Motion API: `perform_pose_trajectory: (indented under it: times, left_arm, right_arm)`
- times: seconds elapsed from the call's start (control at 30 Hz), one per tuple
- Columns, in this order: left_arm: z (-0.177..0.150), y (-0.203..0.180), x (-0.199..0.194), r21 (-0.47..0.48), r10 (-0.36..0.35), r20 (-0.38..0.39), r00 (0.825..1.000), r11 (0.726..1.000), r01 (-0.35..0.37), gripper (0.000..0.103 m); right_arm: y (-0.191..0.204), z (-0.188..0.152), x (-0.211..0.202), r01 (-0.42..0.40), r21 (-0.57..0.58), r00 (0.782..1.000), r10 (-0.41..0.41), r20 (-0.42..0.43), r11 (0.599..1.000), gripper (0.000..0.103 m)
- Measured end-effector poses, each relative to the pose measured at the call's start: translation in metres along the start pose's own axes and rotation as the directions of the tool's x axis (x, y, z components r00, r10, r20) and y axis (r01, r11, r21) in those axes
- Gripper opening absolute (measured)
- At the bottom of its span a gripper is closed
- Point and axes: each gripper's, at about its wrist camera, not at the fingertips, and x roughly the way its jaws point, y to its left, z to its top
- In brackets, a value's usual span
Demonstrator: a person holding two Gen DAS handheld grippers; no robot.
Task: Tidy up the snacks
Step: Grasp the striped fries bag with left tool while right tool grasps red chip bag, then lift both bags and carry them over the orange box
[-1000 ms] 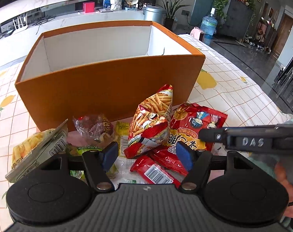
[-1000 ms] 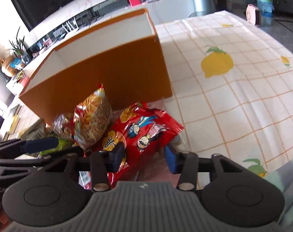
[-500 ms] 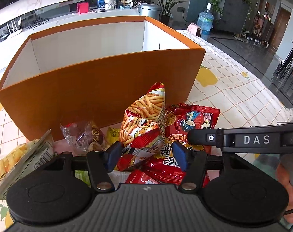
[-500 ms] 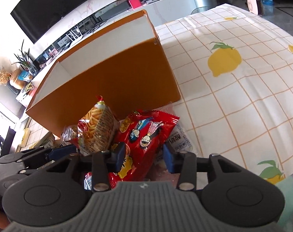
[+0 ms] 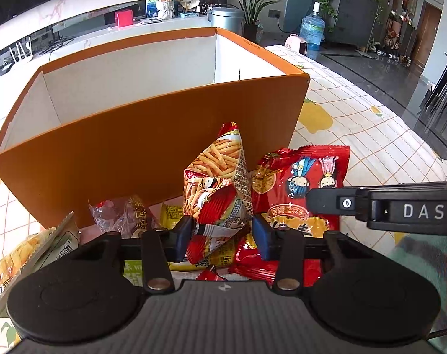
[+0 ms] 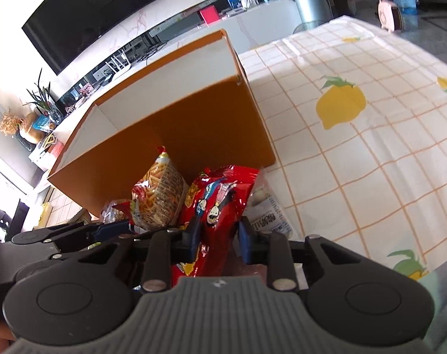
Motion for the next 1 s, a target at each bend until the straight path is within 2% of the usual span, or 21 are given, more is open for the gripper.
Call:
perform_pose_trajectory:
  times: [0.43, 1.0]
  left_arm:
    - [0.003, -0.009, -0.035, -0.069, 0.005, 0.056, 0.998, 0.998, -0.001, 0.042]
    - [0.014, -0.002, -0.102, -0.150, 0.018, 0.153, 0.988, 0.989, 0.005, 0.041]
  right_arm:
    - [0.008, 0.003, -0.028, 0.037, -0.057, 0.998, -0.034, 0.057, 0.998, 0.020]
    - [0.037, 0.008, -0.081, 0.013, -0.142, 0.987, 0.010, 0.163, 0.990, 0.019]
